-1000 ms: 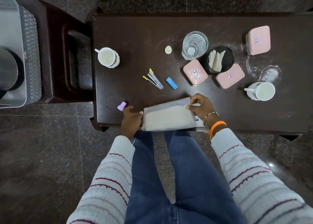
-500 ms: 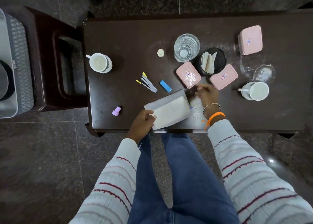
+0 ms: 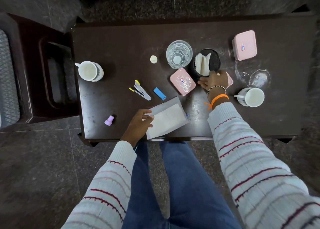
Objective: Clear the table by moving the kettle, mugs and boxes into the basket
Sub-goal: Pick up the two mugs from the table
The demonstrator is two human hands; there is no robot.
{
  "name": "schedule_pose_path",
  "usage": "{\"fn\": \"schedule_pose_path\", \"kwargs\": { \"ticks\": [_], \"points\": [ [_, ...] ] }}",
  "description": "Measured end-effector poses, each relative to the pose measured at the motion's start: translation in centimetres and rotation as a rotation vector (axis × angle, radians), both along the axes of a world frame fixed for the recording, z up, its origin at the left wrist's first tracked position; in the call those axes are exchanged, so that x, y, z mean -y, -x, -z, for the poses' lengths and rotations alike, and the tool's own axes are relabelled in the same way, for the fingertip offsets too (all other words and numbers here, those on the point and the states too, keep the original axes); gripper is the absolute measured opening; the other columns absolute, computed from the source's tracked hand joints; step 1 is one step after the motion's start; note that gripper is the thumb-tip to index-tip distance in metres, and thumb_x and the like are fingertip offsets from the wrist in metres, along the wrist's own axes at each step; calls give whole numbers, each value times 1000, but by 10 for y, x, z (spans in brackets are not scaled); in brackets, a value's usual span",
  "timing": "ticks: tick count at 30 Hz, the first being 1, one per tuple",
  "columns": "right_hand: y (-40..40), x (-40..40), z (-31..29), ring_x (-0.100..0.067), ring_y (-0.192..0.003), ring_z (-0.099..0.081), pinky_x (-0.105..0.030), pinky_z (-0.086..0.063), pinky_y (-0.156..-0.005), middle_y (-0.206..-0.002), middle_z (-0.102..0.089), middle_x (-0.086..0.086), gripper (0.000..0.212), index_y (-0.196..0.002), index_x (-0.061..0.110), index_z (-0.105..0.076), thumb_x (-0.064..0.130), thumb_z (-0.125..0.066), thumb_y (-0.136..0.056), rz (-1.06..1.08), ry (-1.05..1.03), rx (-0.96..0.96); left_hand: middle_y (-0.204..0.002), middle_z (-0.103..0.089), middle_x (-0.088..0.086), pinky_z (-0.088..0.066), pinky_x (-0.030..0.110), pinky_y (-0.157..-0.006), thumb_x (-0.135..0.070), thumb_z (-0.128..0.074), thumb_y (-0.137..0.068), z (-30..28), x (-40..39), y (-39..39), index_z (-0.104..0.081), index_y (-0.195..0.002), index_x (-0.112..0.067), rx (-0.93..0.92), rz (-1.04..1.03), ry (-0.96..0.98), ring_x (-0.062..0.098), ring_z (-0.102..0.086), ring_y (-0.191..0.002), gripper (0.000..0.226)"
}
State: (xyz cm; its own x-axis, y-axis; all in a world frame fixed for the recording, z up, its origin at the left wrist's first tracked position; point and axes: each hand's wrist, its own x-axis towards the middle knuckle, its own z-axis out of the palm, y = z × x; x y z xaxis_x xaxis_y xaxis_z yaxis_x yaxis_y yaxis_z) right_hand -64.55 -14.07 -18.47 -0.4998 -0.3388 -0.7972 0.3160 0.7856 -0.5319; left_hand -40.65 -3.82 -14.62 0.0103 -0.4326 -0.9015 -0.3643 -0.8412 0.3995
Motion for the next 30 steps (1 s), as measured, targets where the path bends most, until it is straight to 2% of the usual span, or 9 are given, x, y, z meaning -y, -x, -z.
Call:
{"fn": "schedule_pose_path", "kwargs": {
  "ticks": [3,8,11,14,17,21,25,28,30],
  "points": [
    [1,3,7,-26,-57,-55,-32,-46,-59,-63,-52,-15,18,-77,14,-32,4,-31,-92,17,41,-4,-119,-58,2,-42,19,-65,-23,-50,-94,-1,13,13,-51,-107,-27,-18,12,10,7,-61,-83,14],
    [4,7,14,-24,-56,-55,-27,-48,-62,-64,-54,-12,7,-102,17,-39,13,-37,-97,-14,126,-38,-115,-57,1,-43,16,-67,-15,-46,-96,-2,49,43,-52,-118,-20,-69,11,95,5,-59,-82,24],
    [6,8,15,-22,-54,-55,-24,-48,-56,-63,-55,-11,6,-102,17,-41,14,-39,-97,-26,149,-44,-136,-49,3,-44,23,-83,-9,-44,-96,-4,74,61,-38,-139,-16,-96,18,152,14,-52,-113,44],
    [8,10,15,-19,-53,-56,-22,-48,-52,-62,-55,-9,10,-92,20,-46,14,-39,-97,-53,170,-51,-152,-33,1,-39,33,-104,-8,-44,-96,-5,97,74,-23,-147,-15,-90,30,198,15,-37,-134,56],
    [11,12,17,-9,-41,-57,-20,-47,-48,-61,-56,-7,27,-74,26,-44,13,-40,-97,-82,180,-65,-157,-22,0,-28,39,-115,-8,-43,-96,-1,114,81,-14,-150,-15,-59,40,192,18,-27,-141,61],
    [15,10,19,-2,-34,-54,-19,-46,-46,-62,-57,-6,28,-73,26,-44,12,-41,-96,-106,190,-49,-156,-24,-1,-27,41,-115,-10,-42,-97,5,122,85,-14,-150,-22,-62,79,185,19,-27,-141,61],
    [18,9,17,-2,-32,-52,-15,-45,-41,-50,-61,3,24,-77,24,-48,12,-40,-97,-111,180,-30,-156,-24,-1,-27,41,-115,-7,-41,-97,6,121,86,-16,-149,-27,-74,126,197,21,-28,-141,62],
    [18,5,12,-7,-37,-53,-19,-44,-45,-63,-60,-3,13,-103,22,-47,15,-38,-98,-141,167,-16,-156,-24,-2,-27,41,-115,-6,-41,-97,5,120,84,-17,-149,-27,-78,136,201,21,-27,-141,61],
    [14,-5,9,-12,-42,-53,-19,-44,-45,-66,-57,-6,22,-117,21,-45,13,-38,-98,-72,150,-40,-155,-26,-2,-29,37,-114,-8,-41,-97,6,115,82,-19,-149,-23,-59,127,193,20,-28,-141,58]
  ]
}}
